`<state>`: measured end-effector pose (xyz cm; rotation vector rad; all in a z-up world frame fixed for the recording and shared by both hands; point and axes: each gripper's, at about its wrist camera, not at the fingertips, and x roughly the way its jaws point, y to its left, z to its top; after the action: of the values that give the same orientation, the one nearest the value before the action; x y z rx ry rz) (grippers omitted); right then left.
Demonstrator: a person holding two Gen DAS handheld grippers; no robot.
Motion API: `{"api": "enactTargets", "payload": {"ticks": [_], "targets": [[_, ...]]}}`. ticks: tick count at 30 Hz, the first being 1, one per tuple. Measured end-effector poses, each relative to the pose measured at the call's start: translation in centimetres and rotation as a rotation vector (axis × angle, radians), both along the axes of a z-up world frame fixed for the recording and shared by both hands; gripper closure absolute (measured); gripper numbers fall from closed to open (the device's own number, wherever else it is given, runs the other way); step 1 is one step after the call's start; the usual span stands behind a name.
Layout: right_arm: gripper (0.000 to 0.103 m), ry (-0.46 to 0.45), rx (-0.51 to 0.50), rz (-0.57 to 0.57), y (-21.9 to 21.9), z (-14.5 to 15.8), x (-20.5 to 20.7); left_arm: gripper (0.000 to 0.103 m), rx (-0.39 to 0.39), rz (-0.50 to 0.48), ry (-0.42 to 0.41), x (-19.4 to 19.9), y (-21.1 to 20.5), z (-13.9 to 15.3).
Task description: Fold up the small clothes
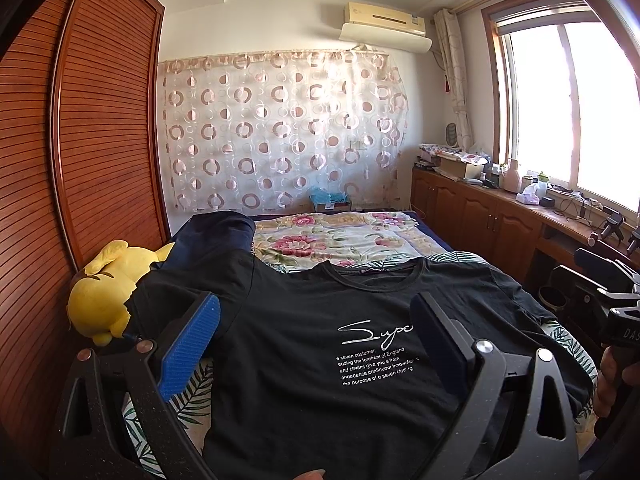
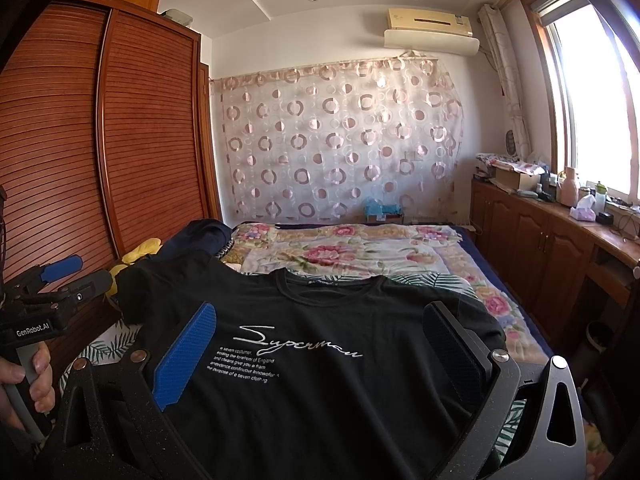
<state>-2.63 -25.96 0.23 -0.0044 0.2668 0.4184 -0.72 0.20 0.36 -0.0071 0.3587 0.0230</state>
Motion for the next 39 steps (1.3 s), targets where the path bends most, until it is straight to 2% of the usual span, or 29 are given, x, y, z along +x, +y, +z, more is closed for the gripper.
{"api": "enactTargets", "payload": {"ticks": [39], "targets": [[0.0,-0.003,-0.004,0.003,0.1,0.03,-0.22,0.007,-0.001,0.004,-0.005,-0.32,0.13,0.2]]}}
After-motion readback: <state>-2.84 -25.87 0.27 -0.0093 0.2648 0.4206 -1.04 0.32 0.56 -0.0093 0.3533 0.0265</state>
